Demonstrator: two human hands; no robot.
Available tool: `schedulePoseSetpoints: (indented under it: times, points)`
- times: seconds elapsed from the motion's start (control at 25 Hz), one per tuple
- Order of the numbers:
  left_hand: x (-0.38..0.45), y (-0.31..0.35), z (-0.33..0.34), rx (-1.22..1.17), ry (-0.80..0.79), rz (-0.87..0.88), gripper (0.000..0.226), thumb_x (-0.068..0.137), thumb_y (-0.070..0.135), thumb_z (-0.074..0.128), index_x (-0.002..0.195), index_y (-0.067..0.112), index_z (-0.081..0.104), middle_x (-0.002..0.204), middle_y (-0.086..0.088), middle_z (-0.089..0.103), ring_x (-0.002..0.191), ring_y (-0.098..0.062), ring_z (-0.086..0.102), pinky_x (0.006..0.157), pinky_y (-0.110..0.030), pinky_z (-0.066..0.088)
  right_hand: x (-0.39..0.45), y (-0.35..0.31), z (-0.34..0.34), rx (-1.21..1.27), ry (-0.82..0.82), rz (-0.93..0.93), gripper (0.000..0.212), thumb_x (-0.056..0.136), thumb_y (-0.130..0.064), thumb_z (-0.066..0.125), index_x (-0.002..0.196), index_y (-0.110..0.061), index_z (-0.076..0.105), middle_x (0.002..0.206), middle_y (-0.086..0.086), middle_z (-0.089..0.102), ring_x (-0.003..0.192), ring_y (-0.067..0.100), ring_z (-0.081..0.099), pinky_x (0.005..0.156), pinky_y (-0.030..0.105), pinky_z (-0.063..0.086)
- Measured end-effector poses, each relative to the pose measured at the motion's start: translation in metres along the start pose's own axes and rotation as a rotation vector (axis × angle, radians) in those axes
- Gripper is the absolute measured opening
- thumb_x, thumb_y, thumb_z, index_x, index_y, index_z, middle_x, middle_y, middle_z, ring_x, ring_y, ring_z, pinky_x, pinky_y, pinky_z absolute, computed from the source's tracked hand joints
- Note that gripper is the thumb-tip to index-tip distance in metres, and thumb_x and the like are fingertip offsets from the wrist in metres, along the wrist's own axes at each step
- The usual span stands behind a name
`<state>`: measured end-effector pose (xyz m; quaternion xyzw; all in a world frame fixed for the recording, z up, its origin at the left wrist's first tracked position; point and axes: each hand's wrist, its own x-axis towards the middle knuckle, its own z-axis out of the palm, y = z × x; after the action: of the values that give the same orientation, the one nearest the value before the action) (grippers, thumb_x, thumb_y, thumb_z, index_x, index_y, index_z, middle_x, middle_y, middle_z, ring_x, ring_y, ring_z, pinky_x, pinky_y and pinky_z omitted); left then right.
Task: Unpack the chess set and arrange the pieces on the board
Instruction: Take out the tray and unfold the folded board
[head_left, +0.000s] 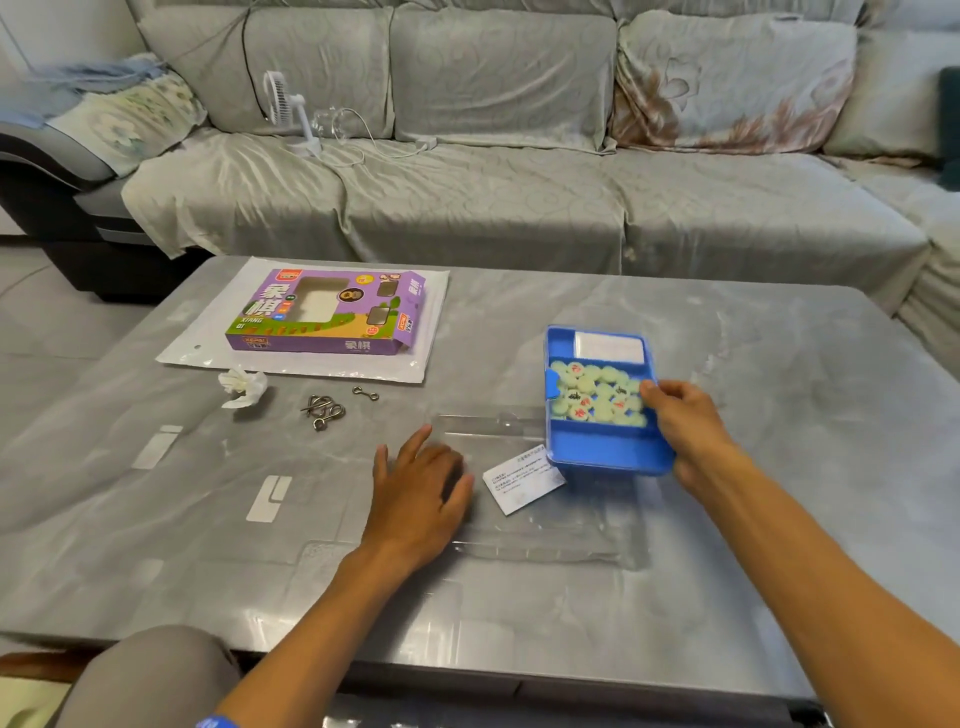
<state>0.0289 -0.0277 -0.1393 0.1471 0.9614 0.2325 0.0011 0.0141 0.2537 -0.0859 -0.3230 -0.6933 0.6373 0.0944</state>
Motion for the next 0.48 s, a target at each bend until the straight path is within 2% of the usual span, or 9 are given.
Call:
schedulePoseSetpoints:
  times: [0.08, 0.16, 0.24, 0.36, 0.4, 0.48]
  points:
    - [0.004, 0.022, -0.001, 0.242, -0.004, 0.063, 0.031, 0.093, 0.051, 0.041, 0.099, 0.029, 0.061, 0.116, 0.011, 0.061, 0.131, -0.013, 0.037, 0.116, -0.052, -0.004, -0.01, 0.017, 0.002, 0.066, 0.038, 0.031, 0.017, 0.095, -0.021, 0.057, 0.107, -0.009, 0.052, 0.102, 0.014, 0.065, 0.072, 0.019, 0.061, 0.069, 0.039, 0.055]
    - [0.009, 0.043, 0.001, 0.255, -0.059, 0.019, 0.038, 0.086, 0.059, 0.048, 0.105, 0.029, 0.062, 0.109, 0.009, 0.062, 0.117, -0.016, 0.046, 0.113, -0.05, 0.004, -0.014, 0.024, 0.007, 0.093, 0.089, 0.013, 0.018, 0.095, -0.022, 0.056, 0.108, -0.012, 0.05, 0.1, 0.011, 0.064, 0.074, 0.019, 0.061, 0.067, 0.038, 0.055]
    - [0.016, 0.055, 0.007, 0.142, -0.098, -0.079, 0.033, 0.084, 0.055, 0.057, 0.103, 0.029, 0.065, 0.102, 0.008, 0.064, 0.105, -0.017, 0.054, 0.107, -0.042, 0.02, -0.015, 0.023, 0.01, 0.102, 0.106, 0.0, 0.021, 0.096, -0.023, 0.055, 0.112, -0.012, 0.048, 0.094, 0.007, 0.062, 0.071, 0.015, 0.06, 0.058, 0.032, 0.051]
    - [0.021, 0.058, 0.011, -0.164, -0.065, -0.188, 0.01, 0.084, 0.035, 0.065, 0.081, 0.026, 0.067, 0.083, 0.008, 0.069, 0.082, -0.013, 0.061, 0.086, -0.03, 0.041, -0.013, 0.024, 0.01, 0.134, 0.106, 0.02, 0.026, 0.096, -0.023, 0.054, 0.118, -0.009, 0.048, 0.097, 0.008, 0.061, 0.069, 0.014, 0.059, 0.053, 0.029, 0.047]
    - [0.02, 0.054, 0.007, -0.284, -0.033, -0.218, 0.009, 0.082, 0.03, 0.067, 0.076, 0.024, 0.068, 0.079, 0.008, 0.069, 0.075, -0.013, 0.061, 0.077, -0.027, 0.046, -0.013, 0.025, 0.009, 0.159, 0.108, 0.038, 0.025, 0.097, -0.022, 0.054, 0.117, -0.01, 0.048, 0.097, 0.008, 0.061, 0.069, 0.015, 0.059, 0.054, 0.03, 0.047]
    - [0.022, 0.035, -0.014, -0.468, 0.139, -0.28, 0.008, 0.077, 0.021, 0.071, 0.069, 0.019, 0.07, 0.068, 0.008, 0.069, 0.065, -0.011, 0.062, 0.063, -0.025, 0.047, -0.014, 0.025, 0.008, 0.211, 0.112, 0.068, 0.022, 0.097, -0.023, 0.053, 0.116, -0.012, 0.048, 0.097, 0.007, 0.061, 0.069, 0.016, 0.06, 0.055, 0.032, 0.049]
